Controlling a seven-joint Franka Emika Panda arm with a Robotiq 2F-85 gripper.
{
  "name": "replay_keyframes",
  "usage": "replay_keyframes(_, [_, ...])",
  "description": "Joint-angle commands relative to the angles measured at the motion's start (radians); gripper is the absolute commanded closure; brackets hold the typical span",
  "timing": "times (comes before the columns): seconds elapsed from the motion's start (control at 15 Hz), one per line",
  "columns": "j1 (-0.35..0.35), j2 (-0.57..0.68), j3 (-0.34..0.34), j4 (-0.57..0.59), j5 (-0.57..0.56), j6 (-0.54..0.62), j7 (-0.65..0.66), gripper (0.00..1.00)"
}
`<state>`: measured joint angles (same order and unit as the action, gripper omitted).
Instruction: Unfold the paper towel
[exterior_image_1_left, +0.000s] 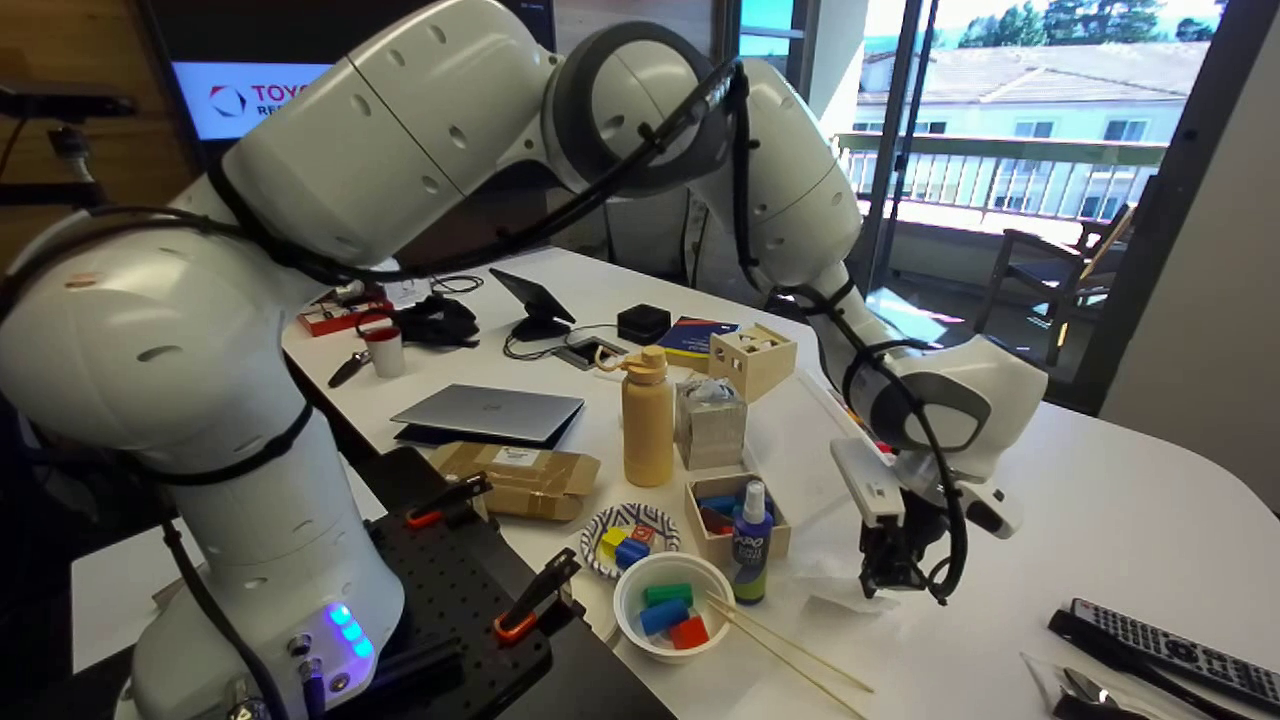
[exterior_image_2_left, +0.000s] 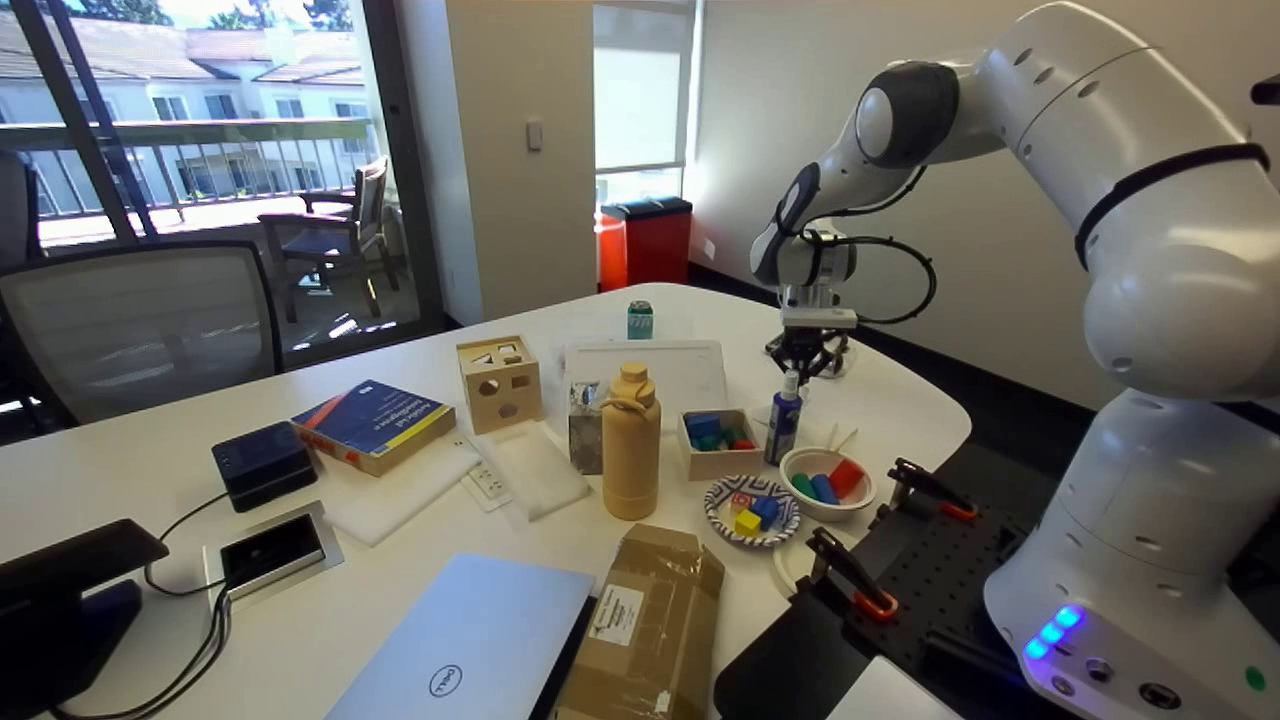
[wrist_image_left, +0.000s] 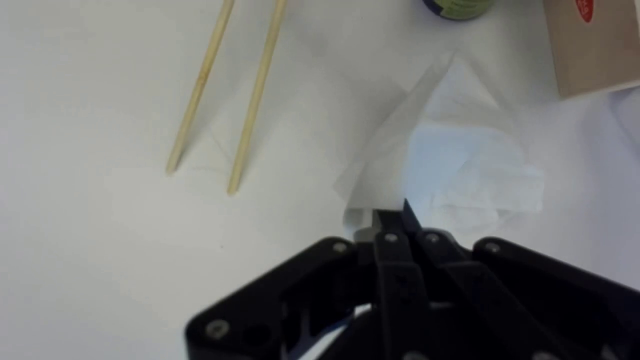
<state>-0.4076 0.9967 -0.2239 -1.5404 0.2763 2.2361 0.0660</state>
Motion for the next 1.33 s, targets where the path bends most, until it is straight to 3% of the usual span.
replay_keyframes(0.0, [-0.005, -0.073, -0.04, -0.002, -0.021, -0.1, 0.102, 1.0])
replay_keyframes(0.2, [-0.039, -0.123, -0.058, 0.02, -0.017, -0.224, 0.111, 1.0])
replay_keyframes(0.4, [-0.113, -0.158, -0.031, 0.066, 0.011, -0.367, 0.011, 1.0])
replay_keyframes(0.6, [-0.131, -0.18, -0.037, 0.074, 0.015, -0.361, 0.007, 1.0])
replay_keyframes(0.73, [-0.194, -0.183, 0.016, 0.106, 0.064, -0.412, -0.116, 1.0])
replay_keyframes(1.0, [-0.223, -0.129, 0.064, 0.204, 0.045, -0.607, -0.201, 1.0])
replay_keyframes(1.27, [-0.115, -0.151, 0.009, 0.114, 0.011, -0.331, -0.009, 1.0])
